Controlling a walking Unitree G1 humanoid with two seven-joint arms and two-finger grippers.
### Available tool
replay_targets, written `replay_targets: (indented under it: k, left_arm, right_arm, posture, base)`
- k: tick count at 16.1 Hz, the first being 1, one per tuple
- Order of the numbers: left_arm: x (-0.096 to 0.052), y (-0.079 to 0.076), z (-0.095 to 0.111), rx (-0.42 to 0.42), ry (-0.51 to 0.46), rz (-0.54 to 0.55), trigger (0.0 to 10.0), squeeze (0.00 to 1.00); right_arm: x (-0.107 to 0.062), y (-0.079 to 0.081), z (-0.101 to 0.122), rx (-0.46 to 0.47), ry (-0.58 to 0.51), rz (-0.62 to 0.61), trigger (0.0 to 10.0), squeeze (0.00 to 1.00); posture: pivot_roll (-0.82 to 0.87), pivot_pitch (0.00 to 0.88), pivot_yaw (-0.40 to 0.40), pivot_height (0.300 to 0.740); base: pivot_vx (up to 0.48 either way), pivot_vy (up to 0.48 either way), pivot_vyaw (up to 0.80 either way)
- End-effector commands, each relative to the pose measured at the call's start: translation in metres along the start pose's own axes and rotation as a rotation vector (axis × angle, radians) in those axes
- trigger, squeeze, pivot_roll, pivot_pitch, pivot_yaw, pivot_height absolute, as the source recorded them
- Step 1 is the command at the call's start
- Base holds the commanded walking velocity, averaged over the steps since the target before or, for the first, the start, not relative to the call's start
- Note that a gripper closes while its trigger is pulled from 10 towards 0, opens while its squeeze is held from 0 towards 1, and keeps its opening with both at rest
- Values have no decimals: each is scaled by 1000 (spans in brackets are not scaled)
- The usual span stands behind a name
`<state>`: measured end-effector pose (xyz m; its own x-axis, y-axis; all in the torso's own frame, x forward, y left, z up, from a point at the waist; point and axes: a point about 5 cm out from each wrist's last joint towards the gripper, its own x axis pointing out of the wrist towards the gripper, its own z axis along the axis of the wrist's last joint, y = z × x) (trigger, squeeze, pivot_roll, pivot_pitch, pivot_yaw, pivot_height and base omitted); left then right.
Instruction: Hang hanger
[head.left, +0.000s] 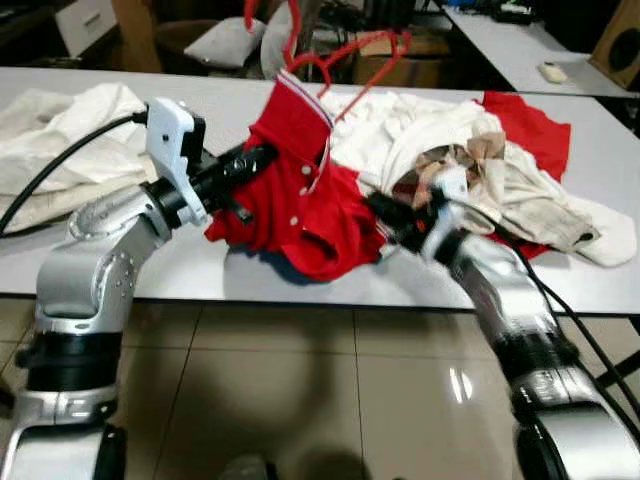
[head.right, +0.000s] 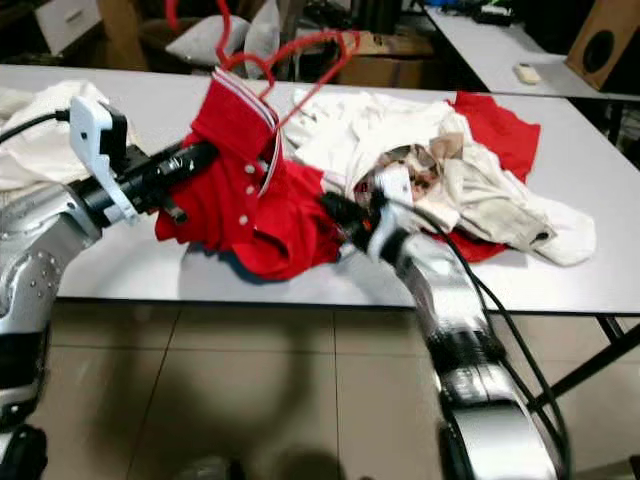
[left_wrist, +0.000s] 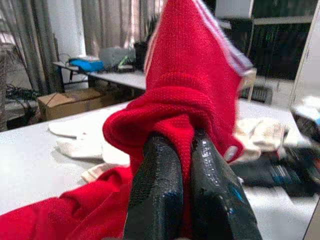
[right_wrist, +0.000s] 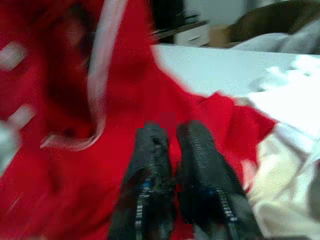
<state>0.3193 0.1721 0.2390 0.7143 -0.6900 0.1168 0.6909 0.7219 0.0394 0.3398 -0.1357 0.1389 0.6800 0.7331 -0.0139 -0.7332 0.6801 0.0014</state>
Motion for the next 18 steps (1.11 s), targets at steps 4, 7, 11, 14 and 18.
replay_targets:
  k: [4,7,11,14,18]
  left_arm:
    - [3,0,20,-46,-110,24,0,0]
    - [1,-5,26,-94,-142,-2,0,0]
    - [-2,-5,30,-90,-142,3,0,0]
    - [-5,-5,30,-94,-136,-4,0,0]
    - [3,-17,31,-129,-143,-89,0,0]
  right_arm:
    - [12,36,-9,-158,72,79,10000,1000]
    - [29,40,-6,-134,25,-15,10000,1000]
    - [32,39,3,-36,-14,-32,10000,1000]
    - [17,30,13,98,-95,-73,10000,1000]
    - [26,26,25,139,-131,-101,10000,1000]
  posture:
    - [160,0,-39,740]
    - [183,0,-45,740]
    - [198,0,-52,740]
    - [201,0,-44,740]
    - [188,0,-27,740]
  base:
    - [0,0,0]
    - [0,0,0]
    - [0,0,0]
    - [0,0,0]
    - [0,0,0]
